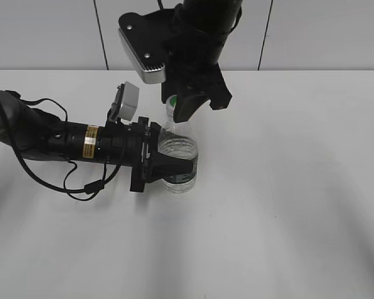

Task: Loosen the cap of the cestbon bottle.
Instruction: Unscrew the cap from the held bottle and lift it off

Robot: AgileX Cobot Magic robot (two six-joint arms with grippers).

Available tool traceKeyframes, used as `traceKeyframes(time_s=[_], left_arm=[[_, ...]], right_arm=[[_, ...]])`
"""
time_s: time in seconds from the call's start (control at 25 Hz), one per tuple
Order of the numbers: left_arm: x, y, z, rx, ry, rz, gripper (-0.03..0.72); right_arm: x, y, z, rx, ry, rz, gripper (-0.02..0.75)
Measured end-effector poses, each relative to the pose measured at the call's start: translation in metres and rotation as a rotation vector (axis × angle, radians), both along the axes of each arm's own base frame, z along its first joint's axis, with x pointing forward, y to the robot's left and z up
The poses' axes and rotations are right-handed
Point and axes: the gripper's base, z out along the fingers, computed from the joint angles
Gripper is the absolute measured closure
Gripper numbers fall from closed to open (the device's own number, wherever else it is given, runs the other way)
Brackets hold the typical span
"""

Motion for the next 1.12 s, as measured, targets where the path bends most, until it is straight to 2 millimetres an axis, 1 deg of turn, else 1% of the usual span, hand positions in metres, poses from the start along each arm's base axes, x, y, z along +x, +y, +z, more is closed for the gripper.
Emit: traceKeyframes(time_s=[0.64,0.96,1.12], left_arm=[[-0.002,-0.001,0.001,-0.013,0.003,-0.024,0.307],[-0.003,-0.001,0.001,-0.012,0.003,-0.026,0.307],[-0.003,-0.001,0.0,0.001,0.002,-0.03,0.308]], right_arm=[[-0.004,-0.003,0.008,0.006,-0.015,0.053,0.429],[-0.005,-0.003,0.008,-0.002,-0.047,0.157,0.429],[-0.006,0.0,0.01,0.028,-0.058,0.222,0.438]])
